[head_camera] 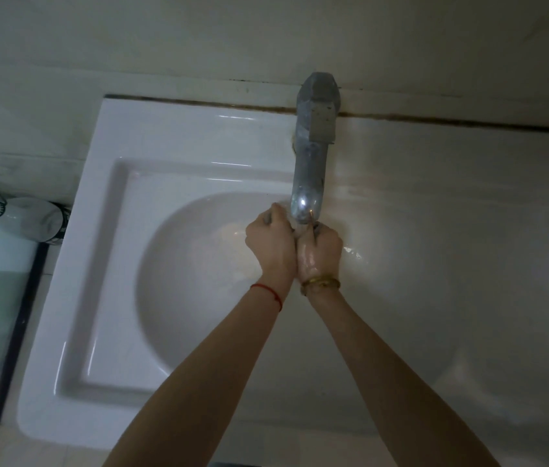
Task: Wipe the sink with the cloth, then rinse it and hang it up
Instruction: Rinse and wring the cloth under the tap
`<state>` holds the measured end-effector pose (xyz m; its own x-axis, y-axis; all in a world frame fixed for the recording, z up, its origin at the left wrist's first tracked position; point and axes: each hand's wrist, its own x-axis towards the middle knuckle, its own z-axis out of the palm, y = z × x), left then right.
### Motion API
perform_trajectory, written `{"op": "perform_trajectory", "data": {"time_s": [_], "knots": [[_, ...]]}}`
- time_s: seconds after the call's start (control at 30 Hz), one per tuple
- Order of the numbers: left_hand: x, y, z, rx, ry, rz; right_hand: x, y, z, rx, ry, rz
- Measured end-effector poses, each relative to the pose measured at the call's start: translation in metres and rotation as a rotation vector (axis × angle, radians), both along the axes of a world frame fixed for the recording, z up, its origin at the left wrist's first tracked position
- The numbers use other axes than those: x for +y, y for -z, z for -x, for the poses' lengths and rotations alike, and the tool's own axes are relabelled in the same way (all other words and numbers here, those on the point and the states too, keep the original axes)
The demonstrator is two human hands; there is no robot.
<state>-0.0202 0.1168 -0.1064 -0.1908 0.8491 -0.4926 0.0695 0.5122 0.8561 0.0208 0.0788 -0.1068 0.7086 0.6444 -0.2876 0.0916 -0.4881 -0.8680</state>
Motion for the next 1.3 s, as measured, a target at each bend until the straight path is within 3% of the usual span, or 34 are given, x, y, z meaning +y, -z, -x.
{"op": "perform_trajectory", "data": {"time_s": [0.07, 0.13, 0.23, 0.27, 0.4, 0.5, 0.6, 0.73, 0.77, 0.87, 1.03, 1.17, 1.3], "knots": [[0.005, -0.007, -0.001, -0.117, -0.118, 0.182, -0.008, -0.003, 0.0, -0.061, -0.081, -0.086], [0.006, -0.014, 0.001, -0.19, -0.111, 0.254, -0.012, 0.0, -0.002, 0.065, -0.027, -0.092], [0.002, -0.02, 0.006, -0.227, 0.067, 0.145, -0.004, -0.001, -0.012, 0.822, 0.305, -0.17], [-0.002, -0.022, 0.008, -0.215, 0.146, 0.109, -0.004, -0.002, -0.015, 0.971, 0.347, -0.2], [-0.008, -0.022, 0.015, -0.16, 0.251, 0.031, -0.009, -0.009, -0.015, 1.094, 0.299, -0.222], [-0.007, -0.025, 0.02, -0.315, 0.159, 0.024, -0.008, -0.011, -0.017, 1.196, 0.345, -0.275], [-0.013, -0.023, 0.021, -0.243, 0.211, -0.045, 0.0, -0.014, -0.011, 1.131, 0.314, -0.071], [-0.02, -0.013, 0.011, -0.097, 0.277, -0.179, 0.006, -0.015, 0.001, 0.551, 0.118, 0.259], [-0.02, -0.011, 0.01, -0.081, 0.273, -0.2, 0.007, -0.015, 0.002, 0.412, 0.096, 0.273], [-0.014, -0.005, 0.005, -0.084, 0.213, -0.173, 0.008, -0.016, 0.001, 0.385, 0.203, 0.194], [-0.003, -0.004, -0.001, -0.055, 0.051, -0.131, 0.006, -0.009, 0.007, 0.226, 0.18, 0.153], [0.004, -0.015, -0.006, -0.159, -0.072, 0.119, -0.006, -0.009, 0.005, -0.017, -0.025, 0.023], [0.003, -0.025, -0.006, -0.272, -0.099, 0.361, -0.021, -0.02, -0.008, -0.15, -0.236, 0.087]]}}
